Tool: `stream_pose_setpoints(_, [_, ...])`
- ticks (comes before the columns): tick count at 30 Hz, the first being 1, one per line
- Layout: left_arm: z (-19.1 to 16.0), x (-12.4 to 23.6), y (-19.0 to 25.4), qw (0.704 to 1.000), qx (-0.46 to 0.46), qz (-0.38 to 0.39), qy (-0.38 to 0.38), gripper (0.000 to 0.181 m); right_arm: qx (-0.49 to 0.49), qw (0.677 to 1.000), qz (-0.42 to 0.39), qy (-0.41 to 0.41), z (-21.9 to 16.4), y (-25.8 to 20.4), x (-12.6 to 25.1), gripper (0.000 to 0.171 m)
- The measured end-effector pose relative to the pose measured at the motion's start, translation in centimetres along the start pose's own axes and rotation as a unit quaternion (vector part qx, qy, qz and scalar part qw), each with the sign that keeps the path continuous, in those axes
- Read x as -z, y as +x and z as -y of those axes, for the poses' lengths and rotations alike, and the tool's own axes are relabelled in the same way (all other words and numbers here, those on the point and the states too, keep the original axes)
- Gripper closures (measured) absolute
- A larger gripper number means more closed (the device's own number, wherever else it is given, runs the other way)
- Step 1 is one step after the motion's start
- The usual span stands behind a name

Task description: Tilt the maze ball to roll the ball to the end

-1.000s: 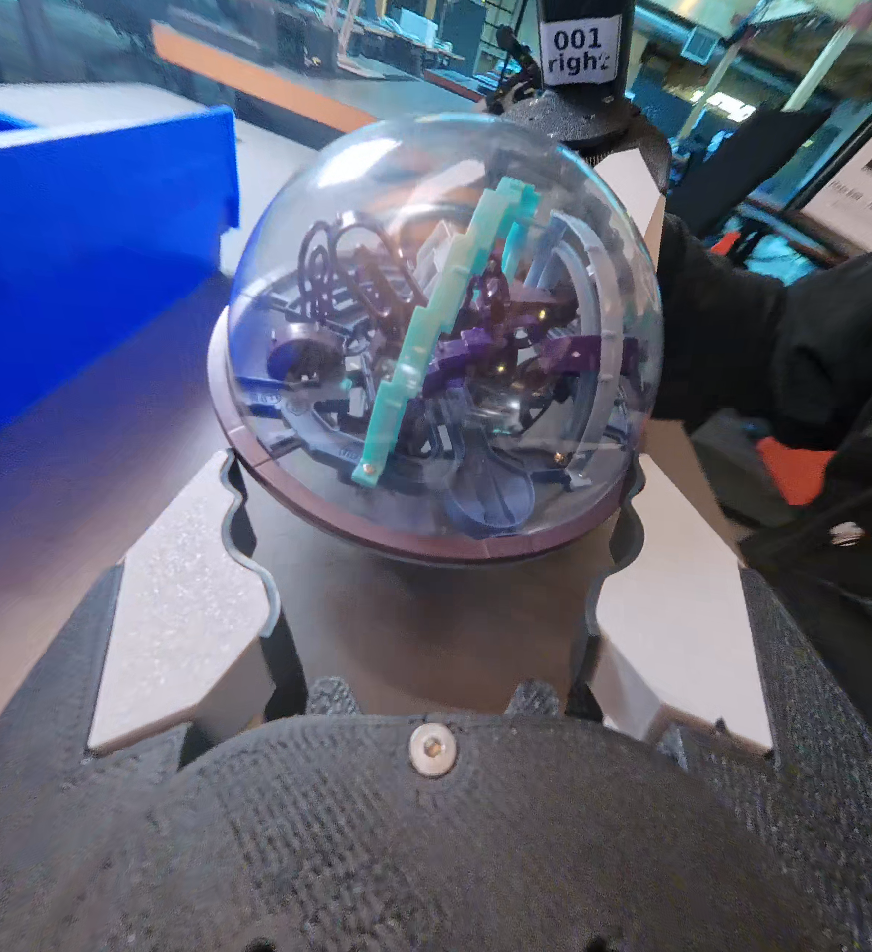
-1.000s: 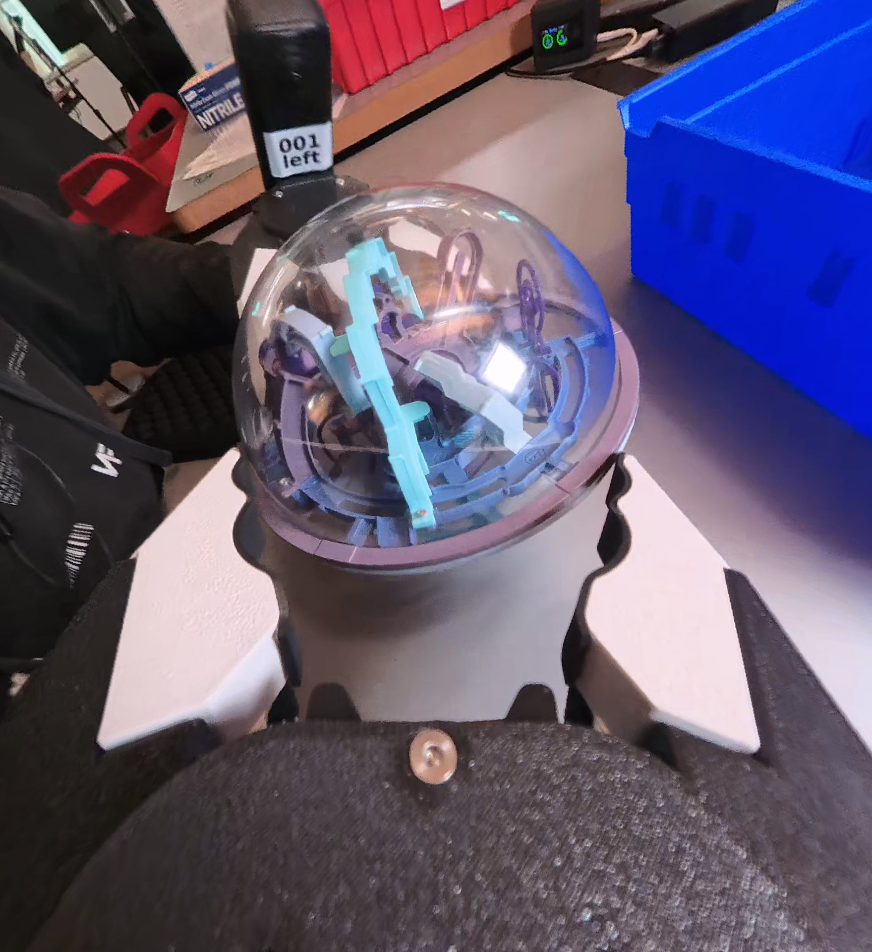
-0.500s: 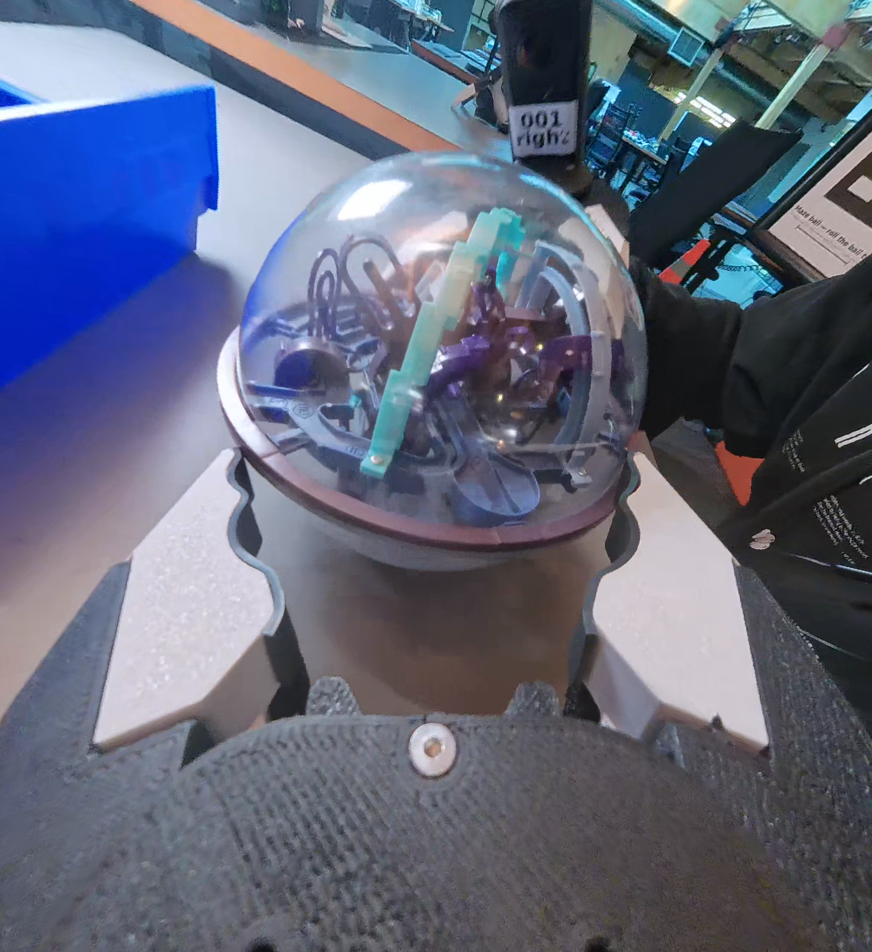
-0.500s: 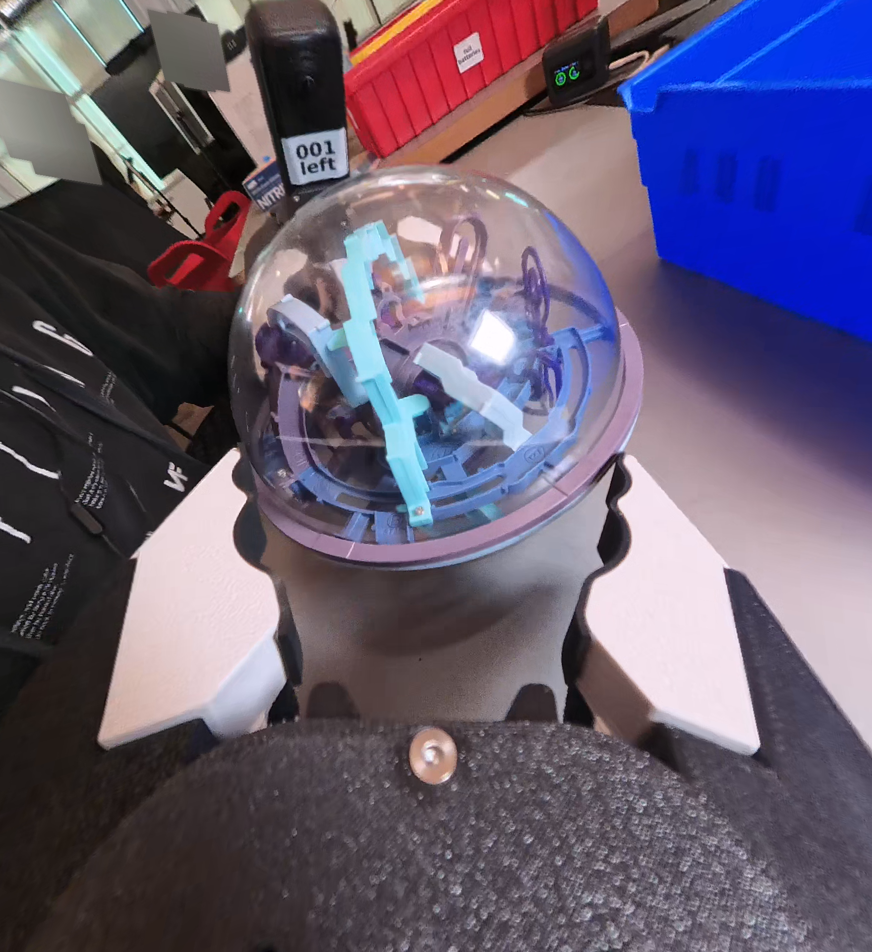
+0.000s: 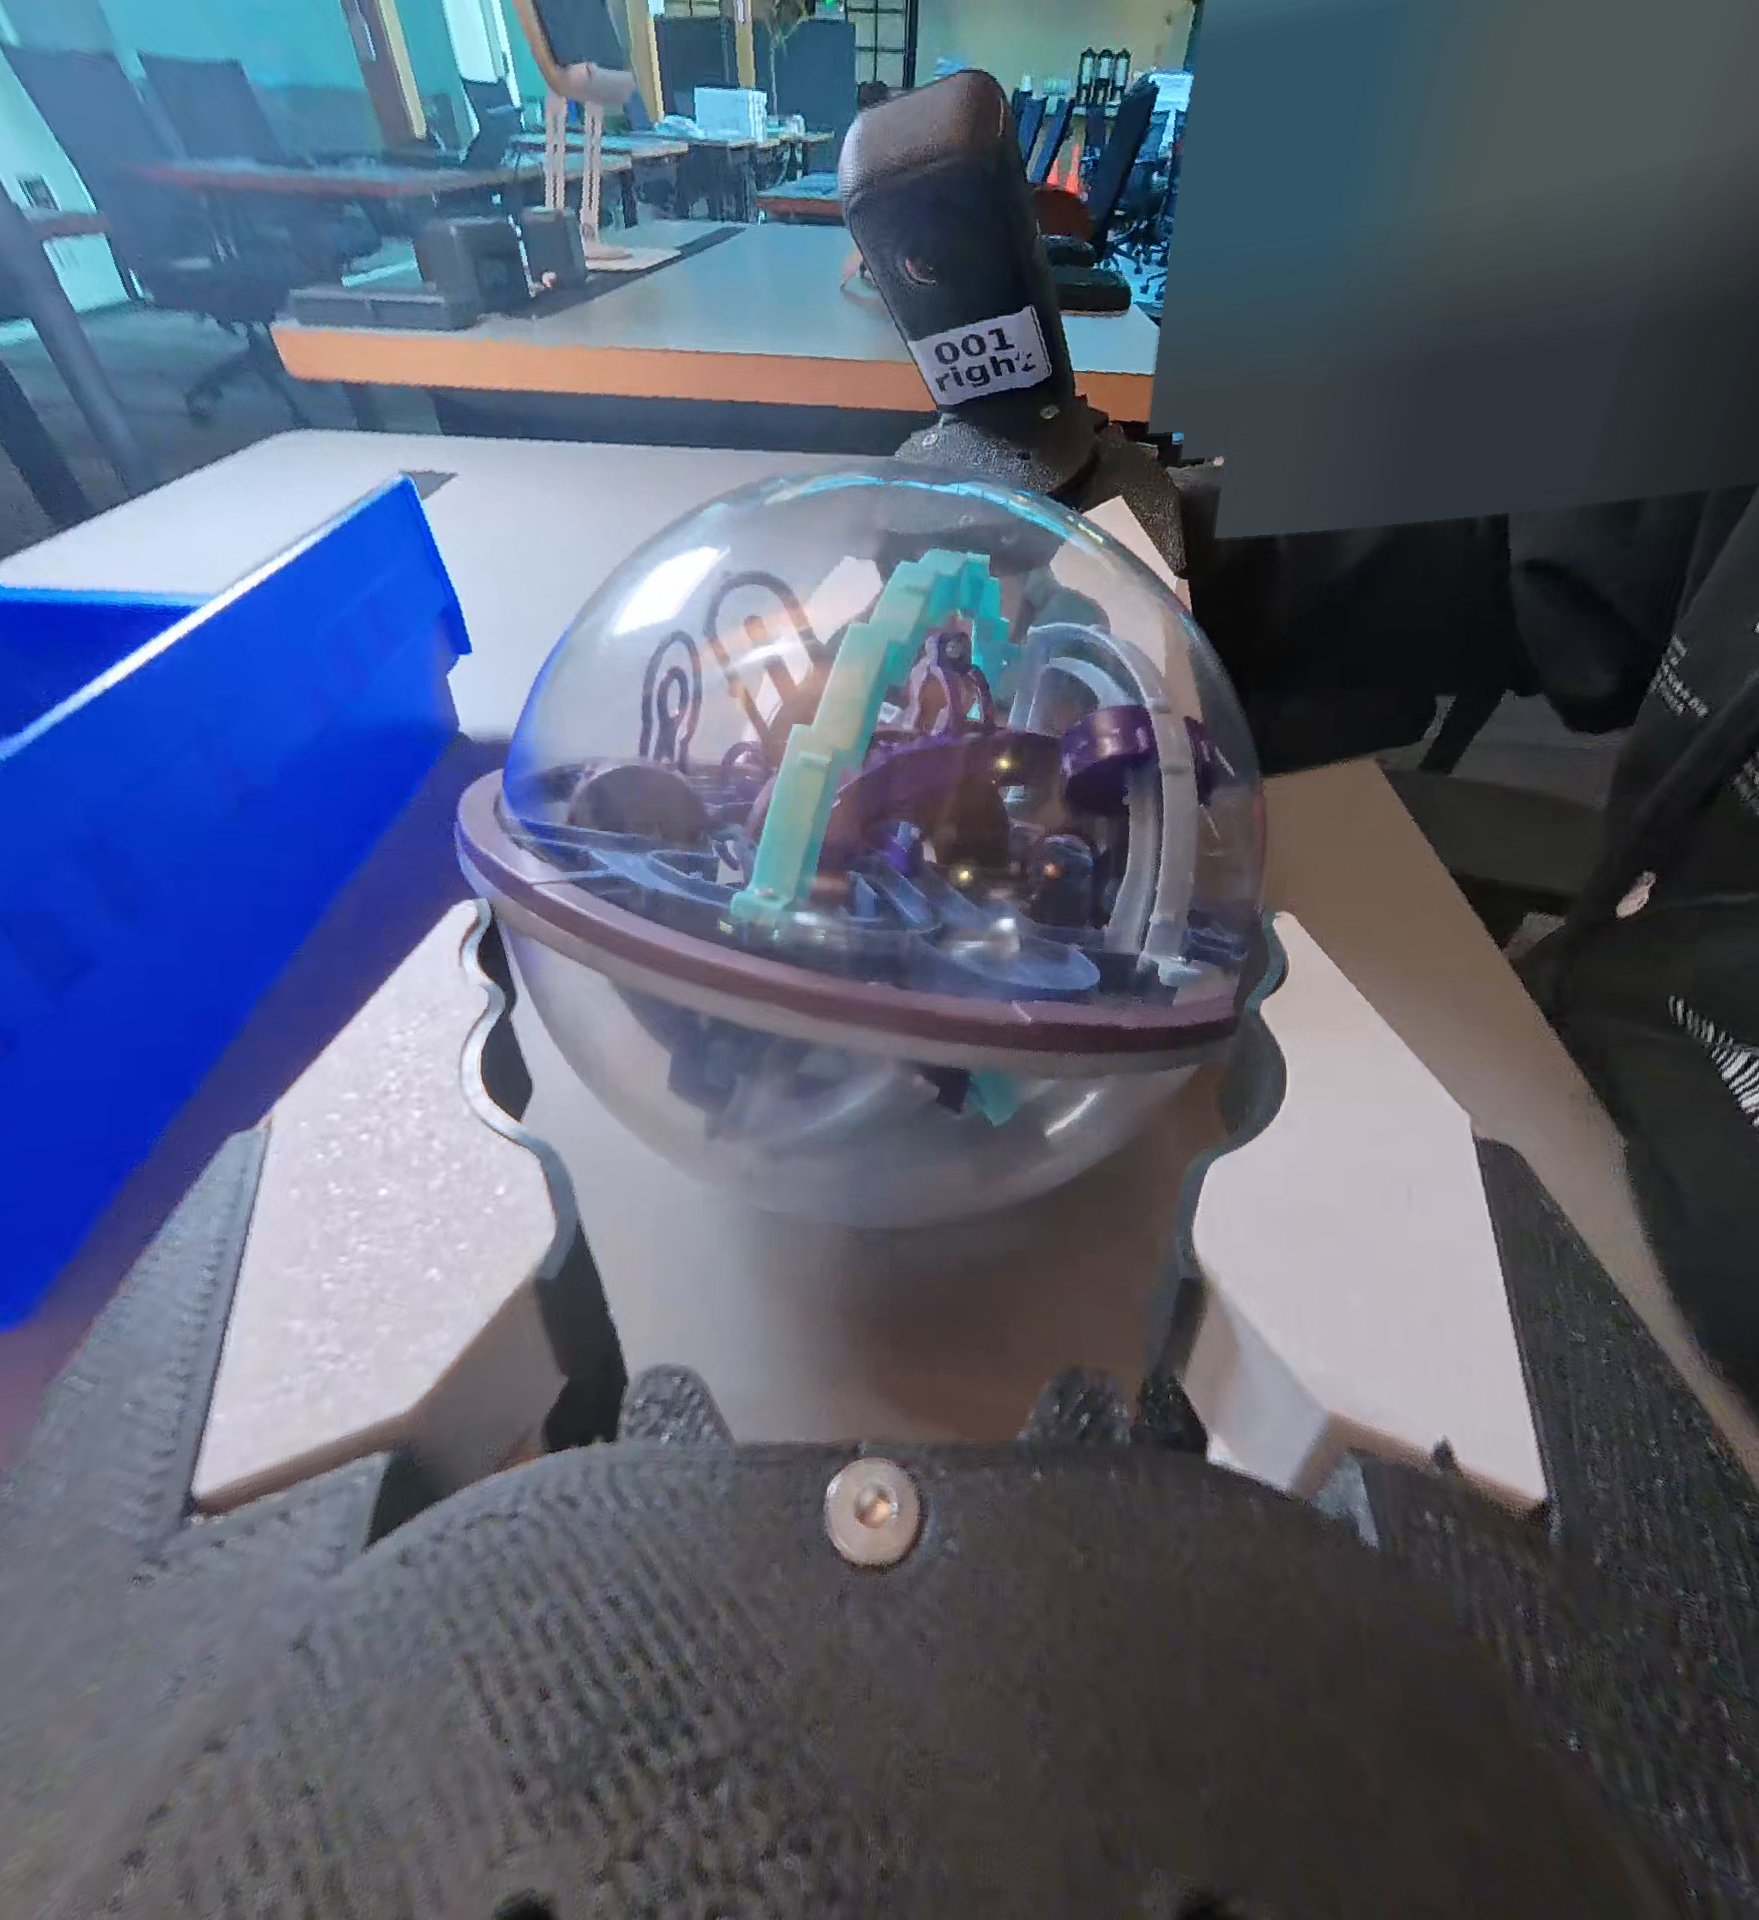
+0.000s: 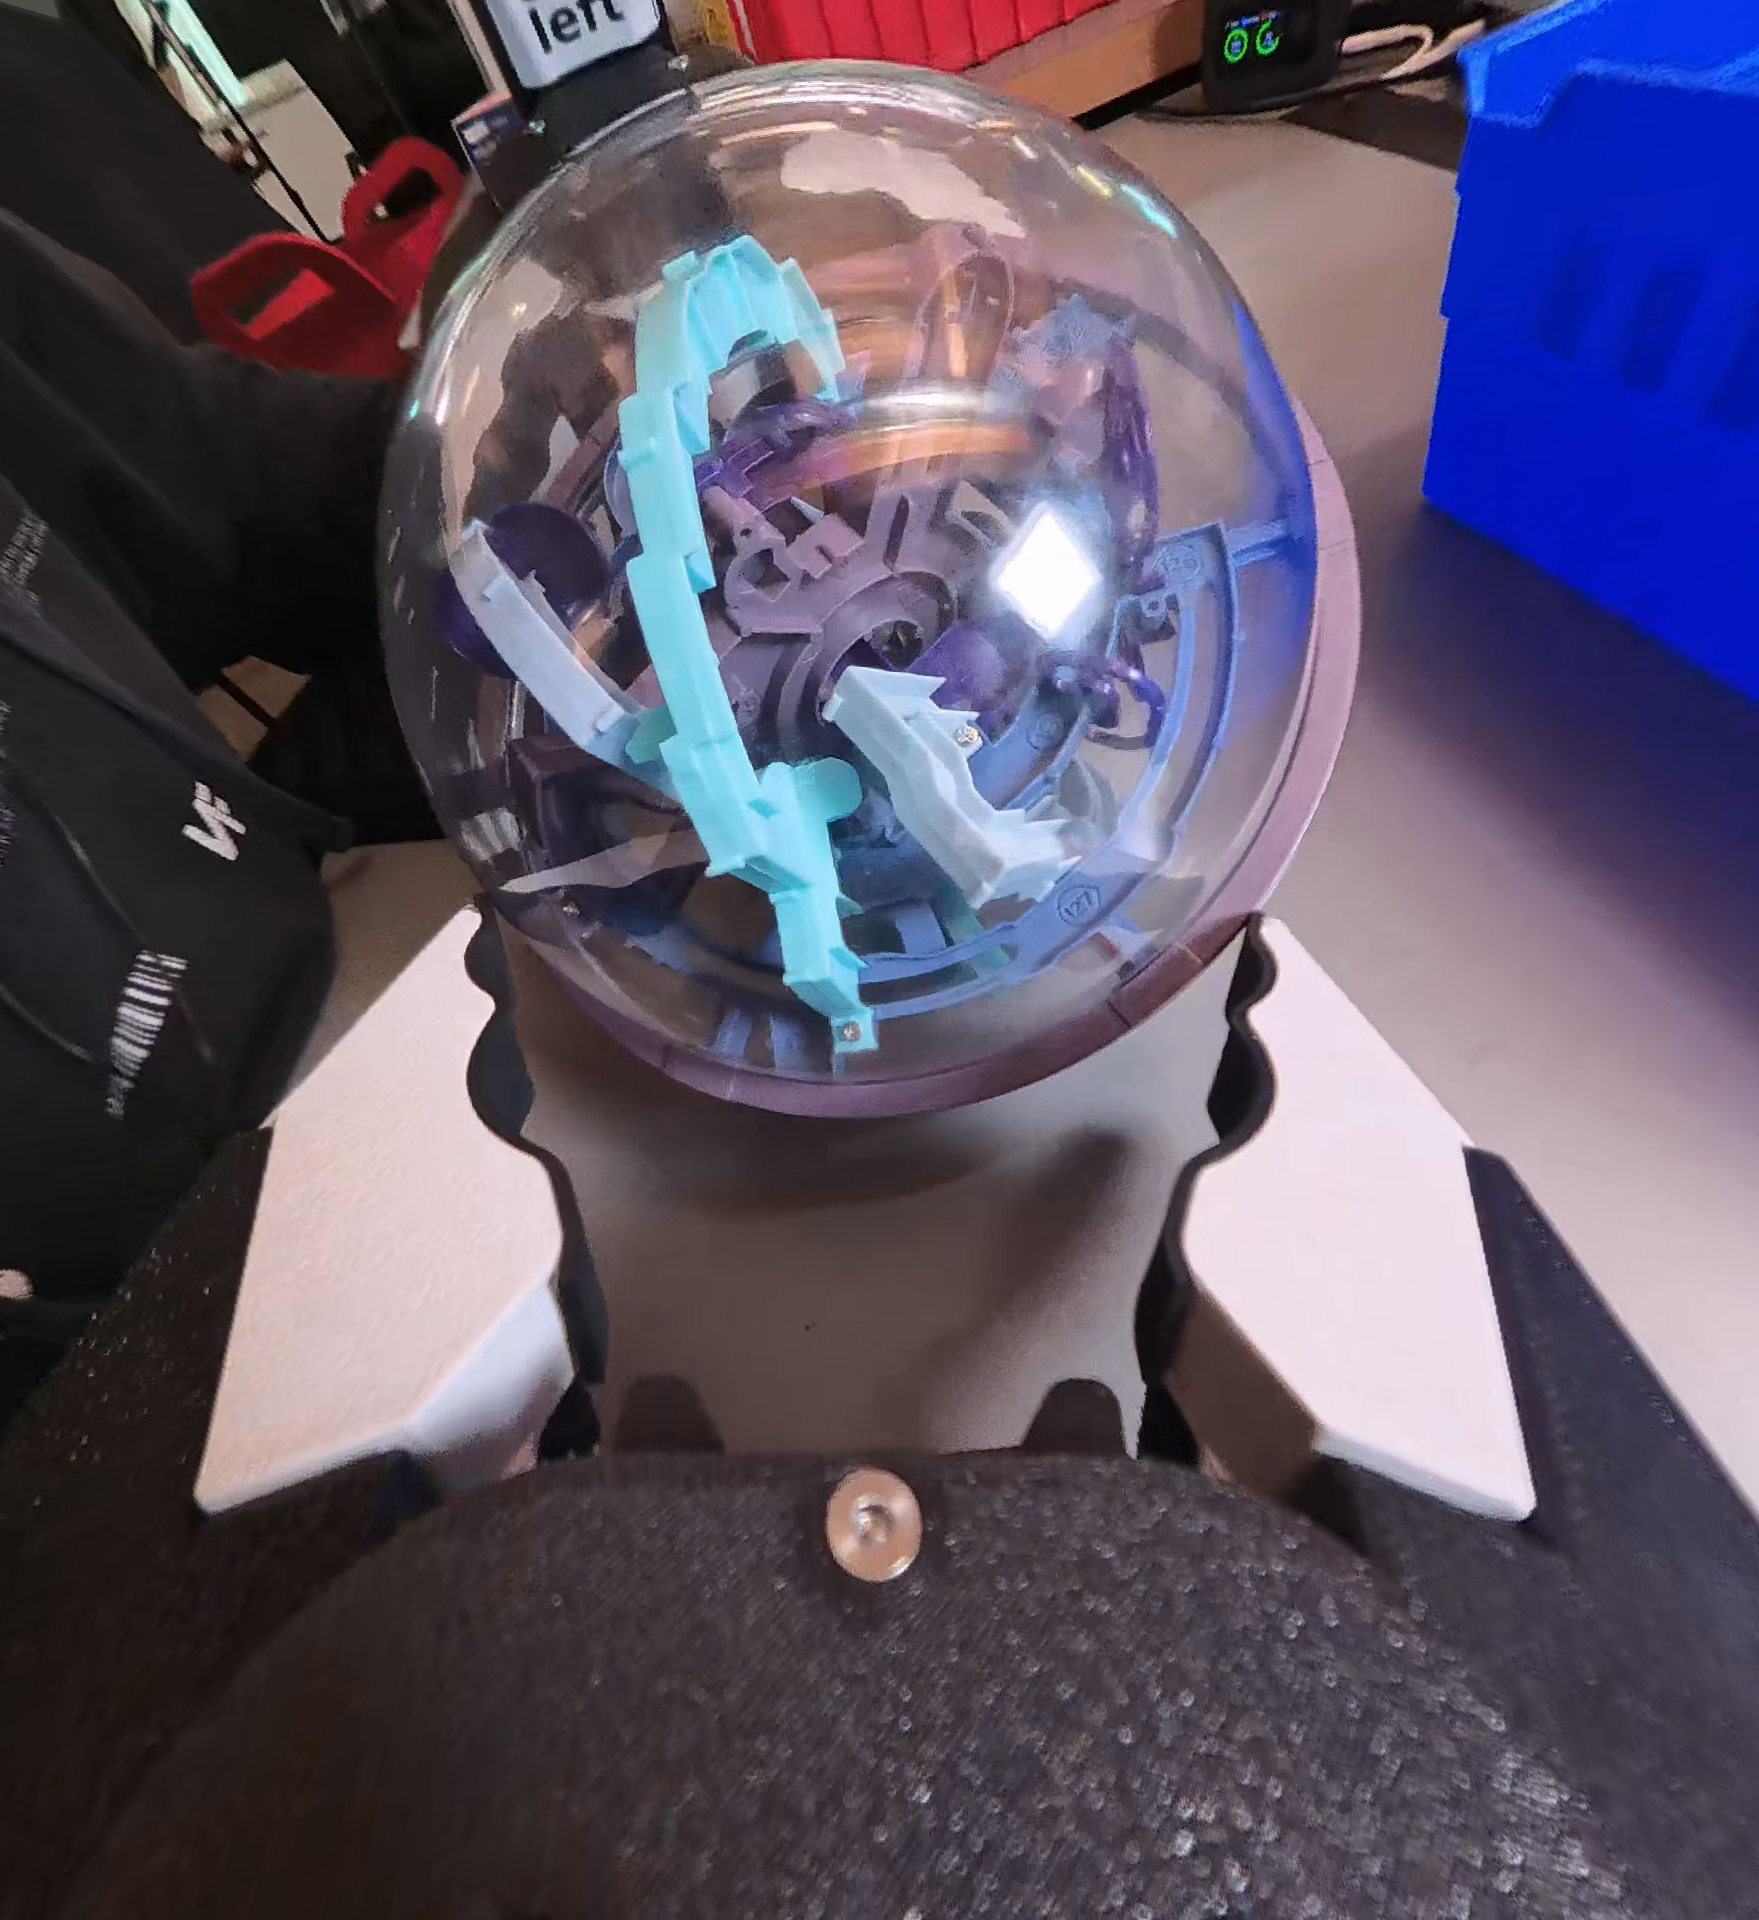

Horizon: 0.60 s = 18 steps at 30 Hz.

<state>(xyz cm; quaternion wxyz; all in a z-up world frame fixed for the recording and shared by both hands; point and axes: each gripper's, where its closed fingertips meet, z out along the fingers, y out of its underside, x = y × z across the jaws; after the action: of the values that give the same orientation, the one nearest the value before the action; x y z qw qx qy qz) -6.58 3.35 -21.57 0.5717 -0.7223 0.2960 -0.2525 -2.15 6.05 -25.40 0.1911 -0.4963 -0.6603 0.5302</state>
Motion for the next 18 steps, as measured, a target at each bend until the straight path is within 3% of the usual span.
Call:
stream_pose_setpoints(9, [-0.5, 0.1, -0.8, 0.999, 0.027, -0.017, 0.03, 0.051, 0.016, 0.999, -0.038, -0.002, 0.6, 0.7, 0.8, 0.041])
stream_pose_setpoints(12, [0.8, -0.1, -1.6, 0.998, 0.046, -0.009, 0.046, 0.059, 0.09, 0.989, -0.113, -0.023, 1.3, 2.0, 2.3, 0.037])
stream_pose_setpoints(15, [2.0, -0.9, -2.1, 0.997, 0.059, -0.006, 0.048, 0.063, 0.19, 0.967, -0.167, -0.011, 4.4, 0.9, 4.2, 0.033])
stream_pose_setpoints(18, [2.9, -2.6, -1.6, 0.998, 0.048, -0.014, 0.039, 0.055, 0.257, 0.947, -0.193, -0.028, 5.4, -0.2, 3.8, 0.031])
